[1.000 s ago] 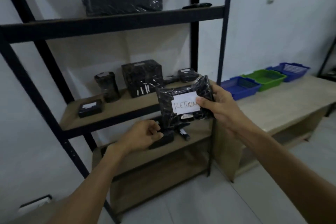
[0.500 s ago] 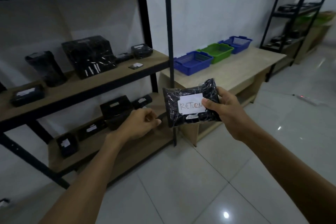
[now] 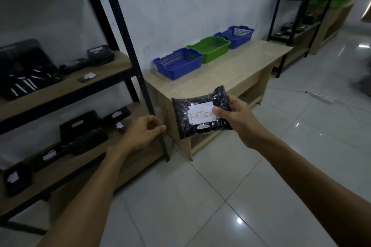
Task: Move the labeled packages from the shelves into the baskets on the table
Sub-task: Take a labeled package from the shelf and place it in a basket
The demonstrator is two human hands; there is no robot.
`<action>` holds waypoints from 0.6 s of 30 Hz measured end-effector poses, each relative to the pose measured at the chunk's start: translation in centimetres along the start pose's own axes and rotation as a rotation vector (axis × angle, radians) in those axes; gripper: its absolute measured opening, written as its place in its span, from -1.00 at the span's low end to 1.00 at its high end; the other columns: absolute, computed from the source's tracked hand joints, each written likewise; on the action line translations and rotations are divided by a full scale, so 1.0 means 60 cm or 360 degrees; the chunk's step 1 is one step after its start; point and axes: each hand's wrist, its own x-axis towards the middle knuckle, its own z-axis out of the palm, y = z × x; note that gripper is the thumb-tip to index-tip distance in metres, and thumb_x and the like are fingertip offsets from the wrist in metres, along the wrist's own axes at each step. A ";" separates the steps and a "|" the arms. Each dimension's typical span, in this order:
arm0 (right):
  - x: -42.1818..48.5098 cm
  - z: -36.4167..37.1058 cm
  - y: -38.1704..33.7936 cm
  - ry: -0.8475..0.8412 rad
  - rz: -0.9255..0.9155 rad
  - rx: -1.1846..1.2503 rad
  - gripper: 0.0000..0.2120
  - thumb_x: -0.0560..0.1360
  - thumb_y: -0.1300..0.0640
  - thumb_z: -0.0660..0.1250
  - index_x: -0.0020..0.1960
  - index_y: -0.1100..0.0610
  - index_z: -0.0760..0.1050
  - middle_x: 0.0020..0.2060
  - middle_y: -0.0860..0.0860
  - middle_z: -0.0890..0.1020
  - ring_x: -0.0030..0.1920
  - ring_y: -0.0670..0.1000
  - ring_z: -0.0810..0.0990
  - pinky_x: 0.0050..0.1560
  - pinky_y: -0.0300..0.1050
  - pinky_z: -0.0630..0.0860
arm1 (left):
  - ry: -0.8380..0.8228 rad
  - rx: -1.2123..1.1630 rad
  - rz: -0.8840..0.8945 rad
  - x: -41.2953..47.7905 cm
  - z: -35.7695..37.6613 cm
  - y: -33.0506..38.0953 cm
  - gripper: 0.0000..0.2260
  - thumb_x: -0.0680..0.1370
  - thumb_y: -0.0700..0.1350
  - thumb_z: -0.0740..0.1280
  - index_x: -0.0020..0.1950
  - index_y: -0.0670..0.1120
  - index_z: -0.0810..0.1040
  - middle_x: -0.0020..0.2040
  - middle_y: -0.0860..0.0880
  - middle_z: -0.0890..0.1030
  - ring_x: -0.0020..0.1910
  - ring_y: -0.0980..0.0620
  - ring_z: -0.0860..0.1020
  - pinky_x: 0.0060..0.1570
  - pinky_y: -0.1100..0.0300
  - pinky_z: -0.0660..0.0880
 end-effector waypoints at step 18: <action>0.532 -0.184 0.067 0.0022 0.0210 0.0041 -0.72 0.51 0.35 0.30 0.21 0.21 0.45 -0.05 0.13 0.66 -0.17 0.01 0.69 -0.17 -0.11 0.65 | -0.0037 -0.0229 -0.0298 0.554 0.094 -0.028 -0.86 0.53 -0.03 0.40 0.01 -0.07 0.61 -0.07 -0.04 0.63 -0.04 0.00 0.60 0.00 0.08 0.54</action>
